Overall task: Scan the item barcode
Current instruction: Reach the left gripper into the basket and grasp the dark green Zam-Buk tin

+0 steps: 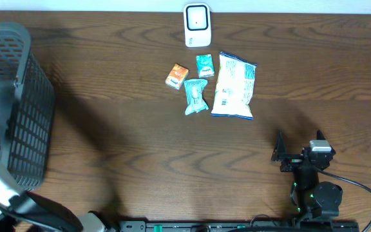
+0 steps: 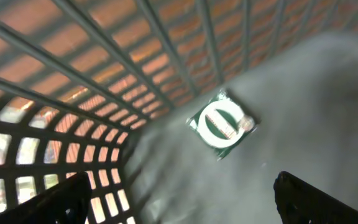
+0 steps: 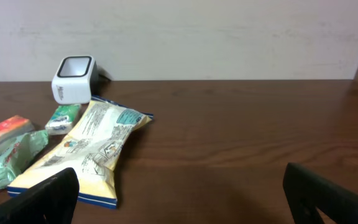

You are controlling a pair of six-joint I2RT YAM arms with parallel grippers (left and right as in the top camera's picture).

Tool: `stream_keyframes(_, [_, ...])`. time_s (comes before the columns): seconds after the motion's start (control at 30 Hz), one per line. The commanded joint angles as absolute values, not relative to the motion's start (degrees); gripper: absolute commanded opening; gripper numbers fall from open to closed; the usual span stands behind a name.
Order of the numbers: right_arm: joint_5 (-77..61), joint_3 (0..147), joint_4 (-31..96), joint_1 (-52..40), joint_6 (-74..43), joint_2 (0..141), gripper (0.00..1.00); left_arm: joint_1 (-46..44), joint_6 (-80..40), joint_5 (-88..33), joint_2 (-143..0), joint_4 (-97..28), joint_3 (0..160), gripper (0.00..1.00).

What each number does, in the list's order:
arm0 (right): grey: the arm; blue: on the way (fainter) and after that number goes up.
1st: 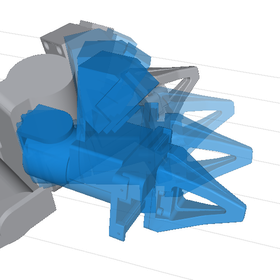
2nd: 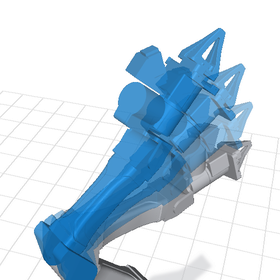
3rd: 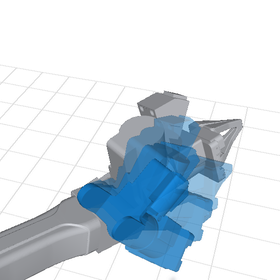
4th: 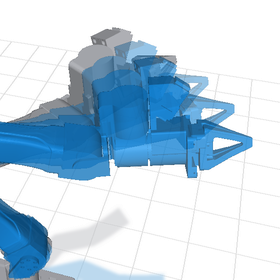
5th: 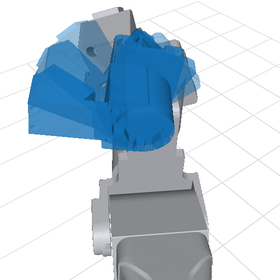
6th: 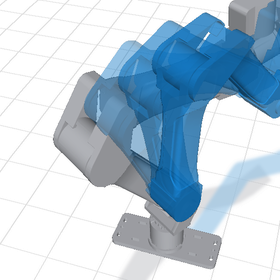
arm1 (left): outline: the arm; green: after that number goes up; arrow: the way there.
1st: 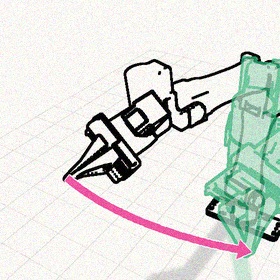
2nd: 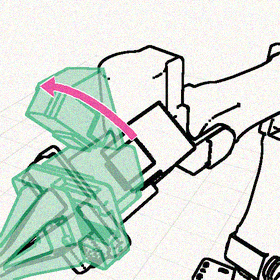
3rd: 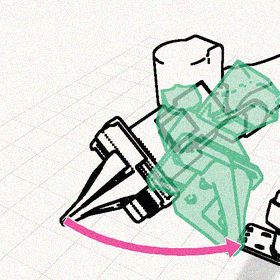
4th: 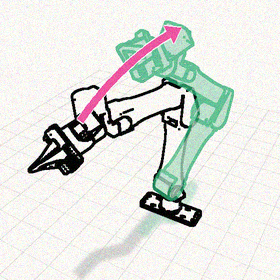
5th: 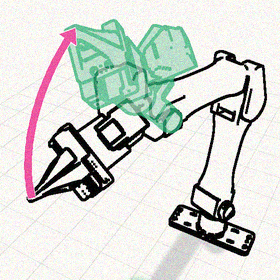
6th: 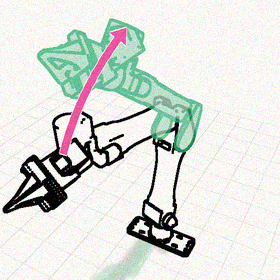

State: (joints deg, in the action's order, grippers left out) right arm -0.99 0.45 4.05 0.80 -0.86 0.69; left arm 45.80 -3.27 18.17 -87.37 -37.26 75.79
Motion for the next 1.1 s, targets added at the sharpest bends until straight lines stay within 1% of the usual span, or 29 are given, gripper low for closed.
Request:
stream_keyframes(0.0, [-0.56, 0.32, 4.27, 0.71, -1.45, 0.38, 0.99, 46.33, 1.83, 18.50, -90.78, -37.71, 75.96, 0.92])
stream_keyframes(0.33, [-0.56, 0.32, 4.27, 0.71, -1.45, 0.38, 0.99, 46.72, 5.13, 15.53, -100.64, -34.63, 75.96, 0.93])
stream_keyframes(0.37, [-0.56, 0.32, 4.27, 0.71, -1.45, 0.38, 0.99, 46.98, 5.04, 15.51, -101.51, -34.06, 75.96, 0.95])
stream_keyframes(0.4, [-0.56, 0.34, 4.27, 0.71, -1.45, 0.38, 0.99, 47.18, 4.45, 15.51, -102.39, -33.45, 75.96, 1.00])
stream_keyframes(0.5, [-0.56, 0.34, 4.27, 0.71, -1.45, 0.38, 0.99, 47.72, -2.44, 15.51, -104.71, -31.11, 75.96, 1.00])
stream_keyframes(0.67, [-0.56, 0.34, 4.27, 0.71, -1.45, 0.38, 0.99, 47.83, -19.77, 15.49, -106.96, -28.45, 75.96, 0.98])
stream_keyframes(0.8, [-0.56, 0.34, 4.27, 0.71, -1.45, 0.38, 0.99, 47.83, -29.95, 15.46, -107.90, -26.28, 75.96, 0.98])
stream_keyframes(0.9, [-0.56, 0.34, 4.27, 0.71, -1.45, 0.38, 0.99, 47.83, -34.37, 14.94, -108.64, -24.71, 75.96, 0.98])
stream_keyframes(1.07, [-0.56, 0.34, 4.27, 0.71, -1.45, 0.38, 0.99, 47.83, -35.27, 14.00, -110.96, -23.14, 75.96, 0.98])
